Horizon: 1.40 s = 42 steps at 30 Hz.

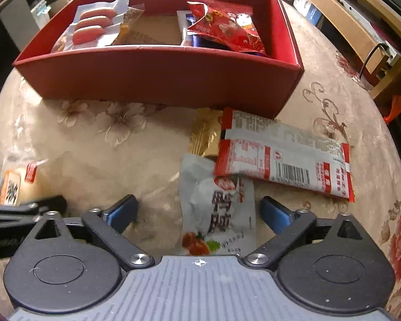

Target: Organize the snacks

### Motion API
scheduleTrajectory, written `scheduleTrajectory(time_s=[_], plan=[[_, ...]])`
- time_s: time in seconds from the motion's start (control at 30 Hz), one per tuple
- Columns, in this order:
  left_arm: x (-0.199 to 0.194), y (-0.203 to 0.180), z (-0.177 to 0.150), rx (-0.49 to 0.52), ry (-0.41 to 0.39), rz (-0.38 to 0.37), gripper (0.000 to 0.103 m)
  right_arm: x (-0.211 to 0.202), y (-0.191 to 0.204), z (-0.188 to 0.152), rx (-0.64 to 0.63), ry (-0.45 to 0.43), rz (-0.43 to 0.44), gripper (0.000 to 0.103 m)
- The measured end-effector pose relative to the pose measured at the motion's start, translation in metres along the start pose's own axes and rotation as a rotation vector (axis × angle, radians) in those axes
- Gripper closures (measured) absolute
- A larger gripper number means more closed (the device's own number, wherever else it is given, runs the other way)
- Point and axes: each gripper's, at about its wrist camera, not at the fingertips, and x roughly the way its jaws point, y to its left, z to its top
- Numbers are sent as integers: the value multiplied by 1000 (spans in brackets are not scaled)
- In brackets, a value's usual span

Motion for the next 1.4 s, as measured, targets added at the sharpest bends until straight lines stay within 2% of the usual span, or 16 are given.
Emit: scheduleTrajectory(time_s=[0.03, 0.1, 0.13, 0.2, 0.27, 0.4, 0.67, 0.7, 0.73, 0.8, 0.97, 1.0, 1.07, 1.13, 1.2, 1.4], plan=[[-1, 0, 0, 1, 4, -4, 24, -4, -2, -3, -2, -6, 2, 25], [-3, 0, -2, 2, 9, -12, 25, -13, -4, -7, -18, -25, 14, 42], [-5, 0, -4, 3, 11, -16, 27, -17, -7, -9, -11, -26, 42, 44], [-9, 0, -7, 6, 11, -26, 34, -20, -14, -15, 31, -22, 89, 45], [-13, 1, -10, 4, 15, -60, 42, -26, -12, -25, 27, -22, 73, 45], [-16, 1, -19, 16, 14, -65, 43, -44, 1, -45, -20, -38, 61, 45], [-18, 0, -17, 11, -14, -37, 31, -38, 5, -54, -51, 6, 36, 40], [-18, 2, -15, -1, -18, -44, 30, -37, 4, -53, -45, 6, 37, 34], [-17, 3, -13, -8, -16, -51, 27, -37, 4, -52, -44, 10, 39, 23], [-13, 4, -12, -16, -1, -52, 23, -36, 3, -49, -48, 10, 45, 19], [-8, -2, -12, 4, -6, -27, 23, -30, 4, -50, -54, 17, 28, 21], [-8, -3, -13, 5, -5, -20, 23, -31, 4, -50, -59, 12, 32, 25], [-11, -7, -14, 18, -10, -11, 31, -32, 5, -52, -65, 1, 34, 30], [-16, -11, -16, 34, -16, -16, 39, -35, 5, -53, -66, -6, 43, 42], [-20, -16, -20, 54, -21, -11, 44, -37, 4, -54, -64, -9, 49, 42], [-30, -20, -29, 59, -25, -18, 46, -49, 5, -57, -86, -50, 25, 43]])
